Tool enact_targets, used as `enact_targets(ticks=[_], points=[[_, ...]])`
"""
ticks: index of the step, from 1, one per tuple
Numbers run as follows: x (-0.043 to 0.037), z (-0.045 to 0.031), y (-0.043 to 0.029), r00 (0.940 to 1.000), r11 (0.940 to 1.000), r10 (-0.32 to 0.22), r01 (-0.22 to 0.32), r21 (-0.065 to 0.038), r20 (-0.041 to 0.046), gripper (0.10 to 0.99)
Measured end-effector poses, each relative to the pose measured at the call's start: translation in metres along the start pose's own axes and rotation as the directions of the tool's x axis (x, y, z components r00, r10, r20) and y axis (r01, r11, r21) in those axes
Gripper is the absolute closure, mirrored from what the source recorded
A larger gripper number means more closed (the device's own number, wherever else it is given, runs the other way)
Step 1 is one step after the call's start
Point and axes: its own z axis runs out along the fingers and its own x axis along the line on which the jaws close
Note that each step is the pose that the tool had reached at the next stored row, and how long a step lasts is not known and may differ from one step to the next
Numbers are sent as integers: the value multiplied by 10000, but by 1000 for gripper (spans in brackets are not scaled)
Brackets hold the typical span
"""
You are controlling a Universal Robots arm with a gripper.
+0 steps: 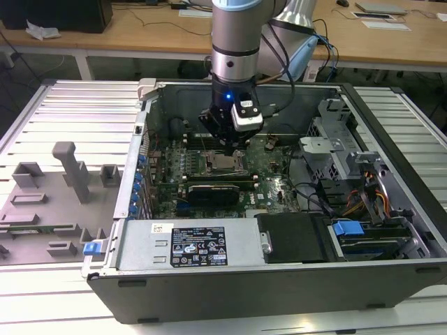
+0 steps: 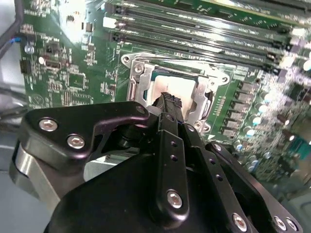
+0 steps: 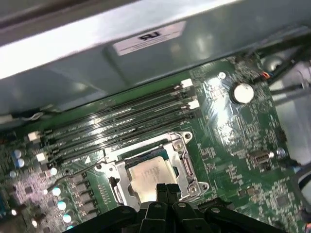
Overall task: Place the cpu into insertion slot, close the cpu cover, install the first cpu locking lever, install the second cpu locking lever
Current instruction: 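Close the cpu cover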
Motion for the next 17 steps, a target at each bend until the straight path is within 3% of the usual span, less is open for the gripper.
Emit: enact_targets(ticks=[5,10,11,13,14,16,17], points=[[11,26,-2,9940,9940,-1091,1091,-45,36,980],[77,55,-21,9912,9912,-1320,1321,-53,44,980],[78,59,-22,9871,9871,-1599,1599,-61,53,980],[80,77,-21,9718,9717,-2358,2359,-92,84,980],[81,91,-22,9573,9572,-2891,2892,-116,104,980],[82,98,-28,9481,9475,-3178,3181,-333,122,980],[84,100,-38,9475,9467,-3196,3199,-368,124,980]])
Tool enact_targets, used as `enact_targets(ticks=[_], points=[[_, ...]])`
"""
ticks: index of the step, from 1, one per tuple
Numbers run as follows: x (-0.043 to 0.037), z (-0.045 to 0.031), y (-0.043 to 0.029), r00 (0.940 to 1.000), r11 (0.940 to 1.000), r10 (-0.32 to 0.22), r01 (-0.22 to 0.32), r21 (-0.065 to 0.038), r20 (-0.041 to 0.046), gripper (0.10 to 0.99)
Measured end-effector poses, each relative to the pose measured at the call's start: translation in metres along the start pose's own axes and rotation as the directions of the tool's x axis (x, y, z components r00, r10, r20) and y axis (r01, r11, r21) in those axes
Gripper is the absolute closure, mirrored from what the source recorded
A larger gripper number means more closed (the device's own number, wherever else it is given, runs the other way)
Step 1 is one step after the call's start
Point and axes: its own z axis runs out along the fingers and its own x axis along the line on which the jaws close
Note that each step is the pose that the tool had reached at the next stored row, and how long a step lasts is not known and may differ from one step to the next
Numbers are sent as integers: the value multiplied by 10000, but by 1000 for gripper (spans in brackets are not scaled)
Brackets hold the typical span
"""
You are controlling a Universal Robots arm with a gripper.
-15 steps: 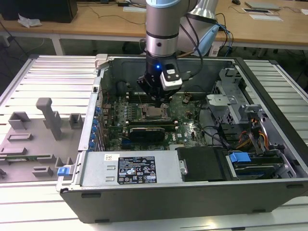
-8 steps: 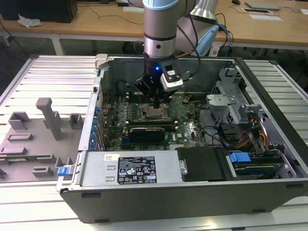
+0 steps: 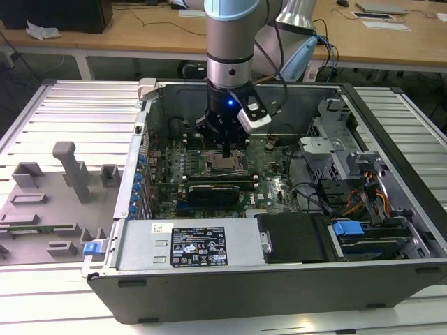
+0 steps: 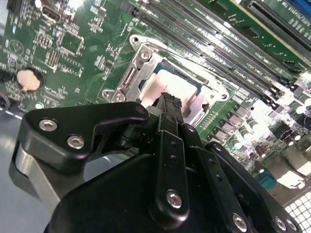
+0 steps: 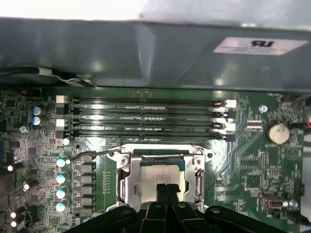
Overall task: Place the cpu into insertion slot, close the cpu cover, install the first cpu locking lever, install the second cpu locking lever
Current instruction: 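Close the cpu cover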
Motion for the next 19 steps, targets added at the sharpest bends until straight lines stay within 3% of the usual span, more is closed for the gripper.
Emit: enact_targets(ticks=[5,19], points=[[48,10,-57,10000,10000,-33,33,-61,3,980],[266,56,-53,10000,9999,-82,82,-63,2,980]])
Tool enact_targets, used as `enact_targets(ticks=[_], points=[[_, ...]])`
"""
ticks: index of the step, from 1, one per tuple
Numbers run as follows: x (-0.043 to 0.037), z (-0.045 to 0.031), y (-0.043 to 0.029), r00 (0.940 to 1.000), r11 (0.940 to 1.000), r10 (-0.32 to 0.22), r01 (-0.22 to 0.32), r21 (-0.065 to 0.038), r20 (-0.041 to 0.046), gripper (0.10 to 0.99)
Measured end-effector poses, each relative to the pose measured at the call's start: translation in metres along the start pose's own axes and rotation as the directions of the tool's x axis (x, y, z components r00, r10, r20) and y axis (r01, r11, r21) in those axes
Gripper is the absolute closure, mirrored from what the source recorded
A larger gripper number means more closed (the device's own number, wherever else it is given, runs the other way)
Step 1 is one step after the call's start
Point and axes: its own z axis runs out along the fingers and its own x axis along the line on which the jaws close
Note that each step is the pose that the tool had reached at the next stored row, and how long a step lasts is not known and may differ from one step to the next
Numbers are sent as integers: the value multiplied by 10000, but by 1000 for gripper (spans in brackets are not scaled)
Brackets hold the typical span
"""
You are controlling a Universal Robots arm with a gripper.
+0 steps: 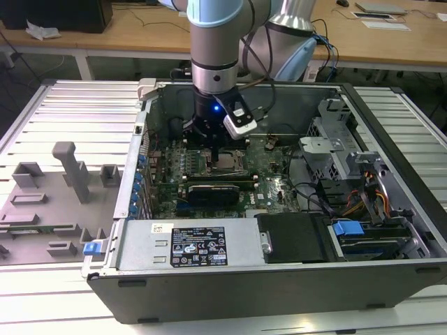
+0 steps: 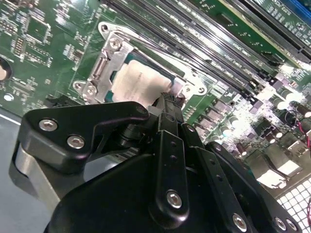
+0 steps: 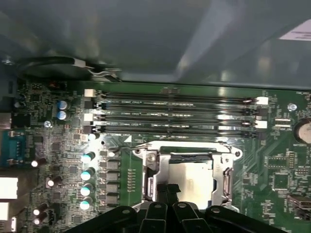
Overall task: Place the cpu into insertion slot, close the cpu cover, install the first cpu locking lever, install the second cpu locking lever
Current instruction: 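Close the cpu cover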
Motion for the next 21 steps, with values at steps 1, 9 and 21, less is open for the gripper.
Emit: enact_targets(ticks=[1,9,21], points=[[13,4,0,10000,10000,-5,5,1,-1,980],[58,82,1,9998,9998,-204,204,-16,0,980],[48,106,1,9968,9968,-800,800,-42,0,980]])
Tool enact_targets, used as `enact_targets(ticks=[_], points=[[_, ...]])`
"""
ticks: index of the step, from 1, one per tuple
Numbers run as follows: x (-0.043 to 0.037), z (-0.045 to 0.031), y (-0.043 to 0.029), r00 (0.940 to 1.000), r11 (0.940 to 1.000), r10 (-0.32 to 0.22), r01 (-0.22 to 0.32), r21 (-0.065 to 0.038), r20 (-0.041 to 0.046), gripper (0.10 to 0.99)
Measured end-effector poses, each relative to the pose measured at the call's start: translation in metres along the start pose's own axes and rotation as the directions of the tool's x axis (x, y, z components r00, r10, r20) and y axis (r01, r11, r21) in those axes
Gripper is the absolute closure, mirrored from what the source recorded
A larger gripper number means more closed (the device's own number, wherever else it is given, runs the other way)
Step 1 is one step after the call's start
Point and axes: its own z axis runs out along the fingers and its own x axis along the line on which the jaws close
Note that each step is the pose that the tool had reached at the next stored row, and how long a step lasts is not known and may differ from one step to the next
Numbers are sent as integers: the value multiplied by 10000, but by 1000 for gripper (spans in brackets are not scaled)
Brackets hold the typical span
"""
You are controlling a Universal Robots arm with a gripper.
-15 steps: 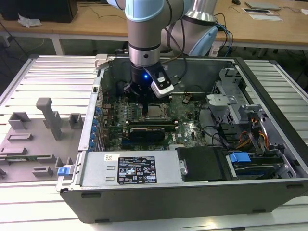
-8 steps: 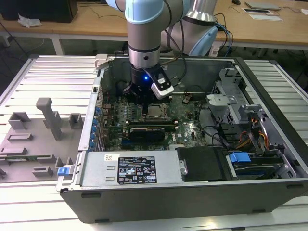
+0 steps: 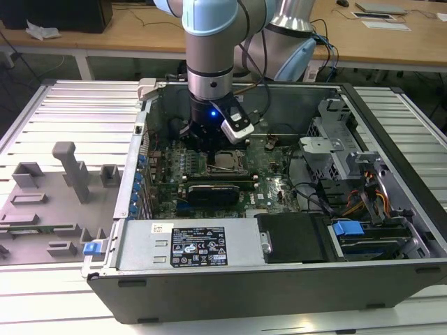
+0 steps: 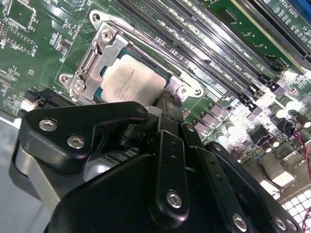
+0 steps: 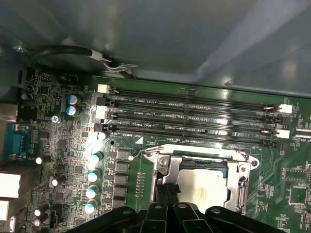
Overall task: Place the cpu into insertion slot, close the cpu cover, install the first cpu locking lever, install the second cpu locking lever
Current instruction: 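Close the cpu cover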
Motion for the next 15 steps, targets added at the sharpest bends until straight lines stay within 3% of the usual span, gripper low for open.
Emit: enact_targets(ticks=[12,14,15], points=[[-41,-4,-5,9998,9998,-211,211,-11,1,980],[-44,-25,-5,9998,9998,-211,211,-9,0,980],[-48,-73,-5,9998,9998,-211,211,-9,-1,980]])
